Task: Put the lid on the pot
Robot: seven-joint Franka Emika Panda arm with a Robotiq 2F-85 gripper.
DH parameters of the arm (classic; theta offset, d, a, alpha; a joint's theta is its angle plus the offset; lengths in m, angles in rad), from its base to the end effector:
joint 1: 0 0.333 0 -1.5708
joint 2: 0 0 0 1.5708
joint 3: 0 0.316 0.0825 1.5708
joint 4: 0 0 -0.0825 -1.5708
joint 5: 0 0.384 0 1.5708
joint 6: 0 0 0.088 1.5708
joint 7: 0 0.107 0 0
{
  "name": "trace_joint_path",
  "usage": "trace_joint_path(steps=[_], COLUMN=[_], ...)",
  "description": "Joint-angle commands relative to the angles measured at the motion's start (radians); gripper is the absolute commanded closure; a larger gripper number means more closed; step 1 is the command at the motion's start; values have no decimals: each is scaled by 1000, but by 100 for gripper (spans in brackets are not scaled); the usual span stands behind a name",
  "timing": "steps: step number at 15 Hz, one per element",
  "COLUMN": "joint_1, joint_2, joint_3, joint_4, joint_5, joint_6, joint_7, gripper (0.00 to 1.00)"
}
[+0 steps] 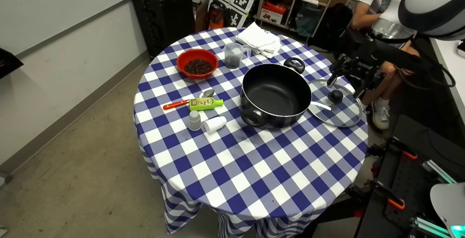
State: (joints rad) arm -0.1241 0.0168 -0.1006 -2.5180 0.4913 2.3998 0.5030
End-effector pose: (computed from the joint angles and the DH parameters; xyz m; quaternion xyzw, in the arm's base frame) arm 0.4376 -0.0965 0.2618 -0.8369 0.5220 0.0855 0.1405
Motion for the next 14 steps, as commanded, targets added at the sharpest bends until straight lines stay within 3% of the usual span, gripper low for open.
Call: trace_joint_path(steps=[1,6,14], joint_1=[-8,-34,-35], joint_2=[62,140,247], joint_3=[-20,-68,-96], joint_4=[-20,0,102], joint_5=[94,91,-1], joint_6=[106,199,205], joint_7=[68,131,134], gripper=[0,0,0])
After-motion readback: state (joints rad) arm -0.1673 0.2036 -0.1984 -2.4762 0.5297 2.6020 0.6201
